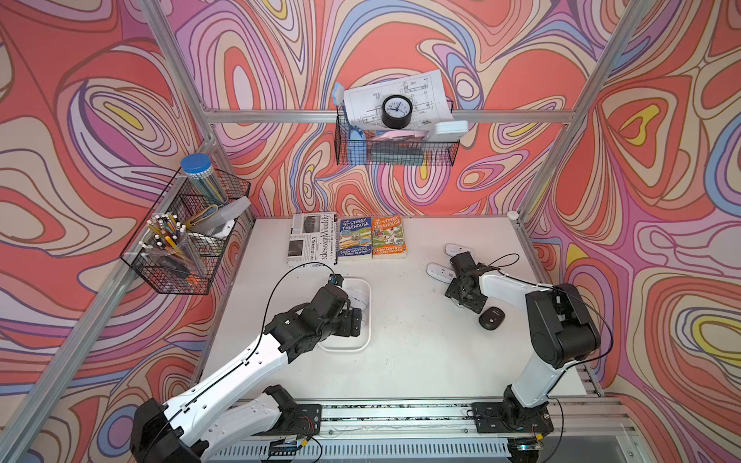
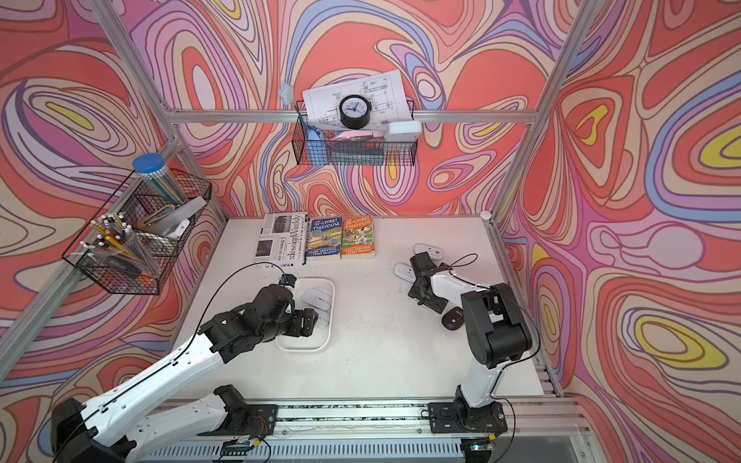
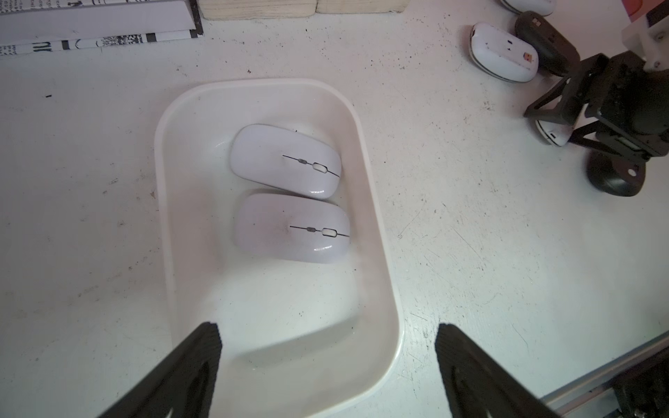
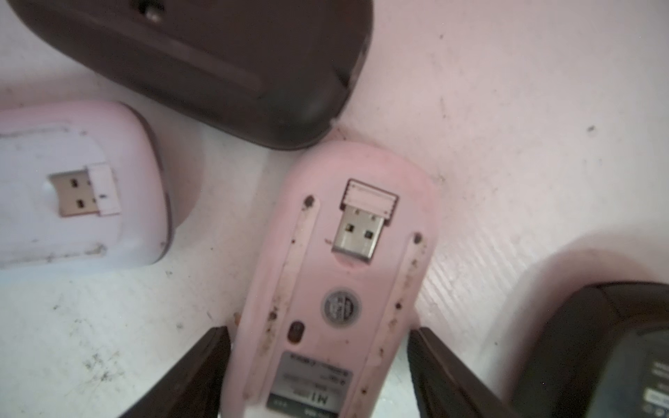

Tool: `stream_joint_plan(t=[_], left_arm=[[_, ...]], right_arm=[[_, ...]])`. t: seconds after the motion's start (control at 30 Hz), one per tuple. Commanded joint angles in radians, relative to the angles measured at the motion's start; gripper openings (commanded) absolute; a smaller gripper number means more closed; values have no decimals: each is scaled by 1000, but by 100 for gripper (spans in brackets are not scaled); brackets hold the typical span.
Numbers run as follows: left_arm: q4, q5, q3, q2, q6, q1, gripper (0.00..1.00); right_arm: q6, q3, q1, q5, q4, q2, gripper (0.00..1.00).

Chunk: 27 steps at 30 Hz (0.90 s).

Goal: Put the mouse in the storage box
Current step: Pick up the mouse from the center of the board.

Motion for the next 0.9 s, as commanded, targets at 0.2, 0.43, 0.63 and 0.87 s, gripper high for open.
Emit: stream_joint_plan(t=[0.2,0.43,0.63,0.87], left_arm=[[-16,5,-12,1,-15,0,91],[-19,15,-6,4,-16,-1,91],[-20,20,2,7,-18,0,91],[-10,61,21,-16,-42,0,91]], right_arm=[[-15,-14,-34,-69,39,72,71],[-20,-20,-41,-105,43,76,56],[-44,-30,-41,-102,33,45,49],[-155,-106,-40,-159,159,-137,46]])
